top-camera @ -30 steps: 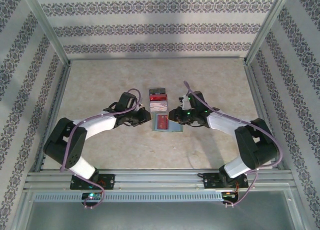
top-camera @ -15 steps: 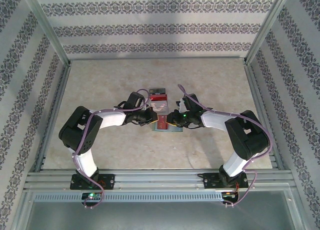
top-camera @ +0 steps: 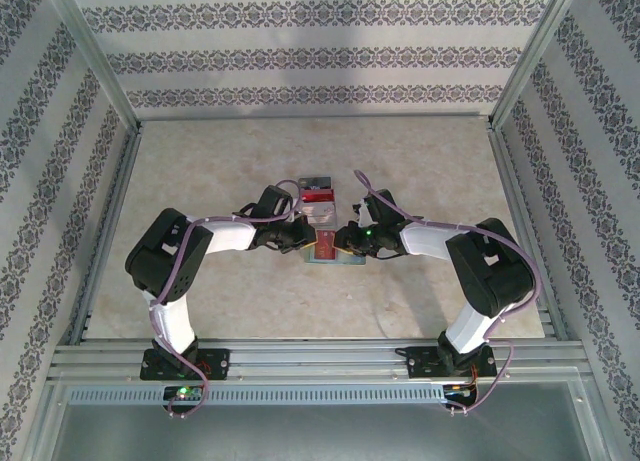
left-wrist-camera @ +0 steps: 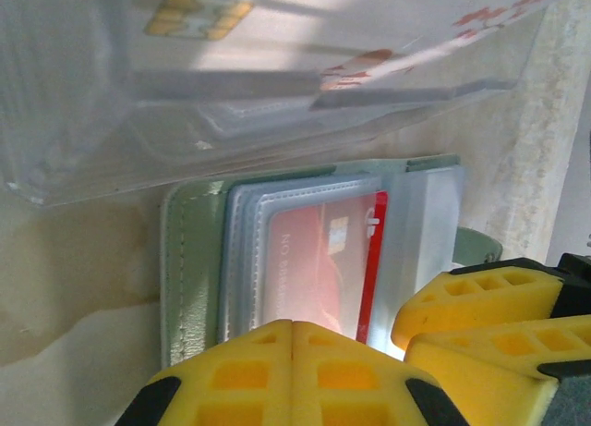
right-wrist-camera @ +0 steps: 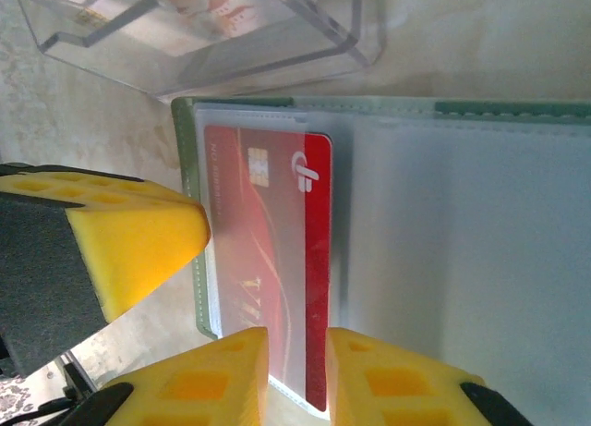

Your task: Take the credit cards out of the card holder

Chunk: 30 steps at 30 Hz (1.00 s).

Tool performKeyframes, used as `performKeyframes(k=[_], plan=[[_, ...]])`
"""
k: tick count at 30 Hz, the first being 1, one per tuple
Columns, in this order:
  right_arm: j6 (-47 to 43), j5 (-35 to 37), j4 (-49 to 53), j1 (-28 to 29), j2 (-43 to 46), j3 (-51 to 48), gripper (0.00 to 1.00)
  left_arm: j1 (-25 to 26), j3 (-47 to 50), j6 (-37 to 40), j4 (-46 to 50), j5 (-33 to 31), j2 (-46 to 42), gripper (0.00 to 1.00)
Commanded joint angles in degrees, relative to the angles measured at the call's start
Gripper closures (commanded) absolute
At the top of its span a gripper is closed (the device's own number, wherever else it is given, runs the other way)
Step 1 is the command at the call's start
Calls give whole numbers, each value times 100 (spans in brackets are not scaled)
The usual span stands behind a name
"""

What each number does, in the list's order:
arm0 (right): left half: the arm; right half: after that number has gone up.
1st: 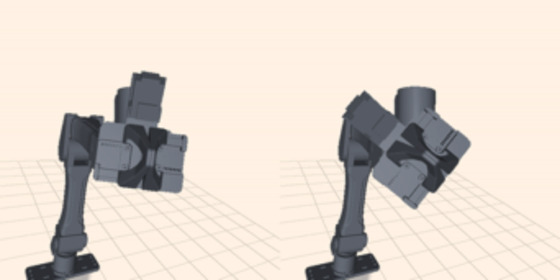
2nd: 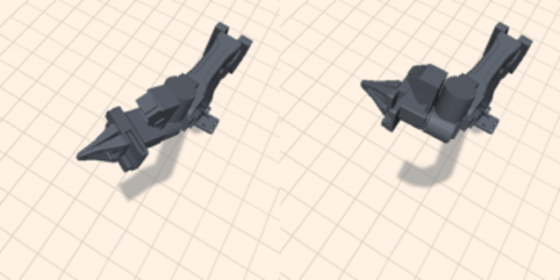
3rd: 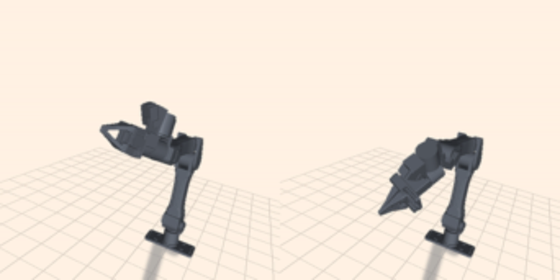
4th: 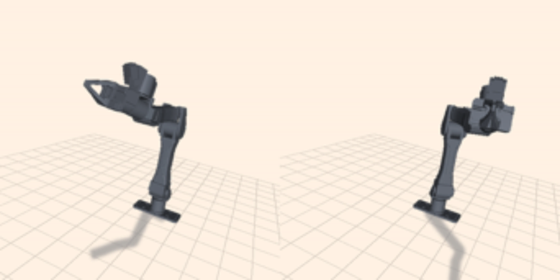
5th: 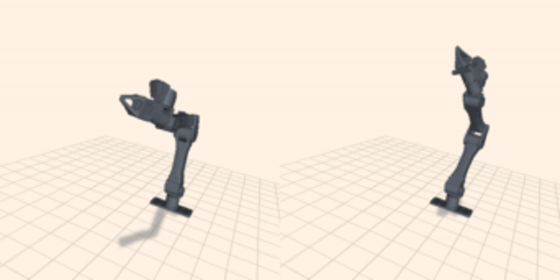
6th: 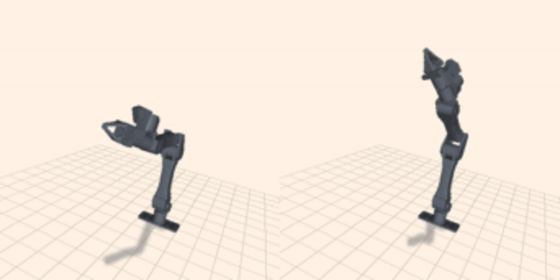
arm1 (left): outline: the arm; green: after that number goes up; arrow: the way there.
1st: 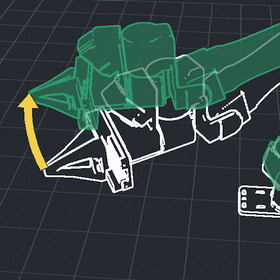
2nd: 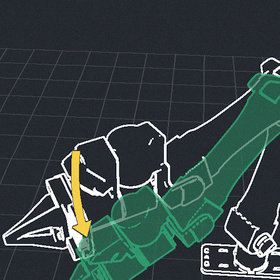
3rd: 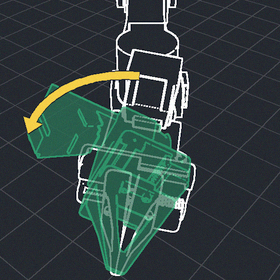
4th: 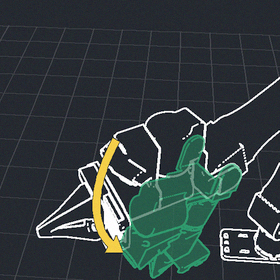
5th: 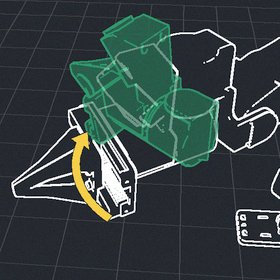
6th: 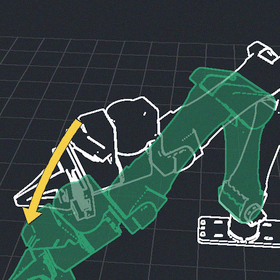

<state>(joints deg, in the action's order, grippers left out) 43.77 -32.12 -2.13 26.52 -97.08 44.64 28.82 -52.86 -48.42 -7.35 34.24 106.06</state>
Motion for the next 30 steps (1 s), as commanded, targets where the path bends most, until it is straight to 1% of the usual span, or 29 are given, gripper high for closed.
performKeyframes(k=[1,24,30], plan=[[56,110,2,37,-82,114,77,37,-14,60,-30,-99,123,97],[97,48,-129,54,-351,141,77,37,137,82,-12,-124,234,99],[227,-122,-444,55,-456,75,78,40,117,122,49,-145,248,99]])
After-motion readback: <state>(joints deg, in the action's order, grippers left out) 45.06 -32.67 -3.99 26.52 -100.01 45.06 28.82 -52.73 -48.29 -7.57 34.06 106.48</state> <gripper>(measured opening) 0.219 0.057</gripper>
